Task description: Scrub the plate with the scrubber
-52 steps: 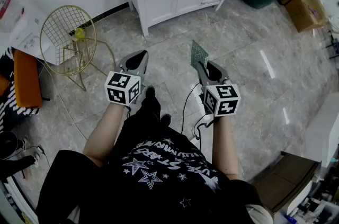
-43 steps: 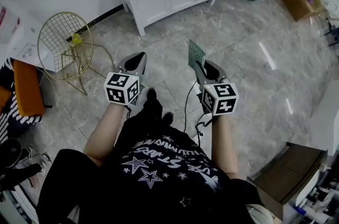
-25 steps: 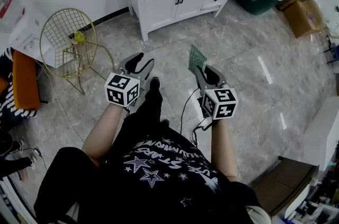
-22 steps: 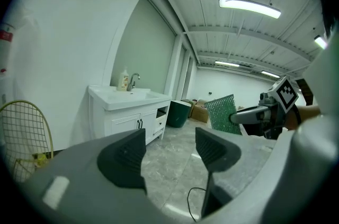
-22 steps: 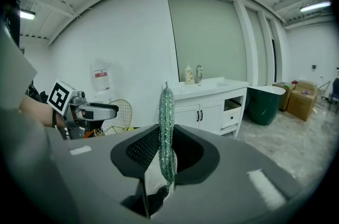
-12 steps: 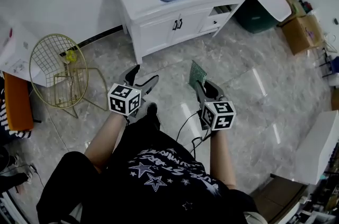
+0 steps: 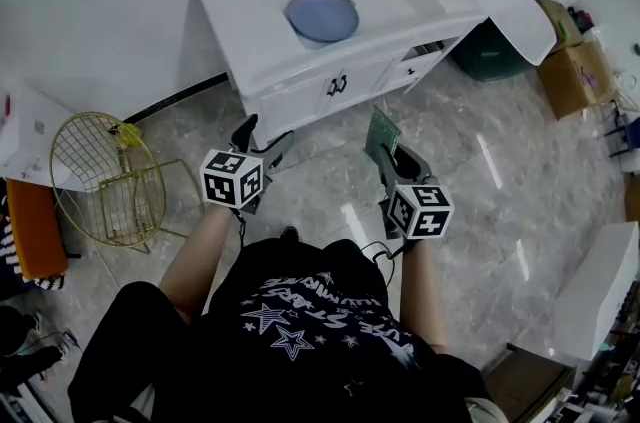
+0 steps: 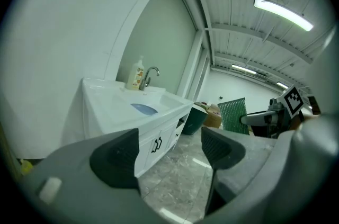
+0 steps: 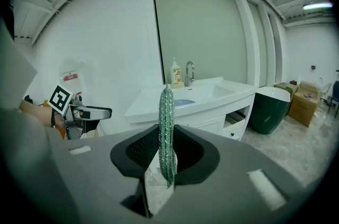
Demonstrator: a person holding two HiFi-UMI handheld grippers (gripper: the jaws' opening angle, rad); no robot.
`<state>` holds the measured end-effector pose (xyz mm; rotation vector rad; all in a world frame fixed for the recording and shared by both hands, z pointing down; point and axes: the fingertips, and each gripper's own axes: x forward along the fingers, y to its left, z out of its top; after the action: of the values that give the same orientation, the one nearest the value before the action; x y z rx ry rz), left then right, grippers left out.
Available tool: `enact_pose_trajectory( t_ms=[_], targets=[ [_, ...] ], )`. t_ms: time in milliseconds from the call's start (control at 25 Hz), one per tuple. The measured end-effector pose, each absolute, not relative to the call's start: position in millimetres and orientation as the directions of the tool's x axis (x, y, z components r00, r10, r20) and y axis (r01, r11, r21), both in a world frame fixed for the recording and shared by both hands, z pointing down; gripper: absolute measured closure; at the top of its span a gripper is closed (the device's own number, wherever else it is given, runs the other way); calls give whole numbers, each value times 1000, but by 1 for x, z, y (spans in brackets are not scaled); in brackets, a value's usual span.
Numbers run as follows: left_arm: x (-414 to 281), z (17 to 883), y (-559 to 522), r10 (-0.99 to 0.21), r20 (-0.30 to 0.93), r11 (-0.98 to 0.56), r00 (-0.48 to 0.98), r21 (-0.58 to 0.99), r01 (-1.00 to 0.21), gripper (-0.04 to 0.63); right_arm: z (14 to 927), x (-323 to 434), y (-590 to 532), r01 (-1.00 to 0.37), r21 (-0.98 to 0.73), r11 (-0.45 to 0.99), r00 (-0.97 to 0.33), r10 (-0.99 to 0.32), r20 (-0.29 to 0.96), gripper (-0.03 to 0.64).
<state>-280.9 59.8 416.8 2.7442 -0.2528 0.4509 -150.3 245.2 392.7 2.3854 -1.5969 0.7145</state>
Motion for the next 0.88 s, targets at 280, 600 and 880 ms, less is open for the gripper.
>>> enact_pose_trajectory(
  t_ms=[280, 600, 880],
  targets=[
    [-237, 421, 16, -160, 354, -914, 921, 299, -274, 233, 392, -85, 190, -919, -106, -380, 291, -834, 469, 509],
    [-174, 421, -49, -318, 376, -866, 871, 259, -428, 233, 406, 18, 91, -967, -134, -219, 138, -884, 447, 509],
    [-91, 431, -105, -458, 455, -752, 763, 260, -606, 233, 411, 120, -9, -989, -146, -7, -63, -879, 473, 509]
  ],
)
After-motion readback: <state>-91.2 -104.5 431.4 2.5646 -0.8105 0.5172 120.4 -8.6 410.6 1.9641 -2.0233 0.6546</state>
